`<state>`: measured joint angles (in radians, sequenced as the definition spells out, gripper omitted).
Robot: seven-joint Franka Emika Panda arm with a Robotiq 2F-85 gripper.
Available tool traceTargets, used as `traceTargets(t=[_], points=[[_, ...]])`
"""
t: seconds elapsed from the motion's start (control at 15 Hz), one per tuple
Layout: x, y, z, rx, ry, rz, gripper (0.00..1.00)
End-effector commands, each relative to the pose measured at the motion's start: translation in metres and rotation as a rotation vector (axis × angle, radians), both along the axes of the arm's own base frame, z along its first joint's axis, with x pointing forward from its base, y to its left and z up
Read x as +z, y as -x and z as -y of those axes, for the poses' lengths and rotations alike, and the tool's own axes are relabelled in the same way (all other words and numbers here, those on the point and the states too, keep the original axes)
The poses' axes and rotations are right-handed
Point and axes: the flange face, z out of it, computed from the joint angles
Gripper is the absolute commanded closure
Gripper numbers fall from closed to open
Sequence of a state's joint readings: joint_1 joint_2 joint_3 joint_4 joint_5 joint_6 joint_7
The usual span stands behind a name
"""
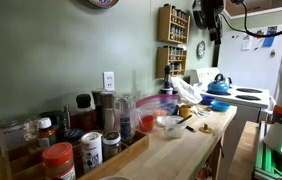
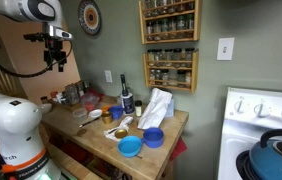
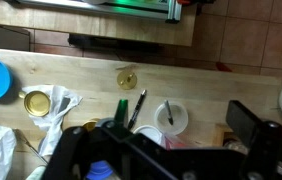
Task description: Move the ziploc bag to the right
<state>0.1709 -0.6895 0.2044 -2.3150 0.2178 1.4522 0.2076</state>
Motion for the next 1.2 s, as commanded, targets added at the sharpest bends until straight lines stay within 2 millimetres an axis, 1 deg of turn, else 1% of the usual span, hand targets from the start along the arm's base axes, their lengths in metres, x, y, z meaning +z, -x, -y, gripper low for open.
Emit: traceTargets(t=[0.0,0.13,0.2,0.27,0.33,0.4,0.53,0.6,0.8,0.87,0.93,1.0,1.07,1.13], points=[[0.001,0.0,0.0,0.0,0.0,-0.001,0.0],[0.001,0.0,0.0,0.0,0.0,-0.001,0.0],[-0.005,0.002,0.0,-0.006,0.082,-0.016,0.0],[-0.008,0.0,-0.002,-0.01,0.104,0.001,0.0],[-0.015,-0.006,-0.007,-0.019,0.114,0.042,0.0],[-0.021,-0.01,-0.009,-0.029,0.167,0.092,0.0],[-0.035,-0.019,-0.009,-0.015,0.258,0.164,0.0],[-0.047,-0.022,-0.006,-0.025,0.279,0.181,0.0],[-0.086,-0.024,0.006,-0.124,0.251,0.192,0.0],[-0.1,-0.024,0.011,-0.195,0.214,0.188,0.0],[-0.111,-0.025,0.013,-0.232,0.197,0.187,0.0],[-0.12,-0.026,0.012,-0.242,0.142,0.145,0.0],[-0.12,-0.027,0.011,-0.238,0.07,0.138,0.0],[-0.113,-0.029,0.01,-0.207,0.159,0.155,0.0]])
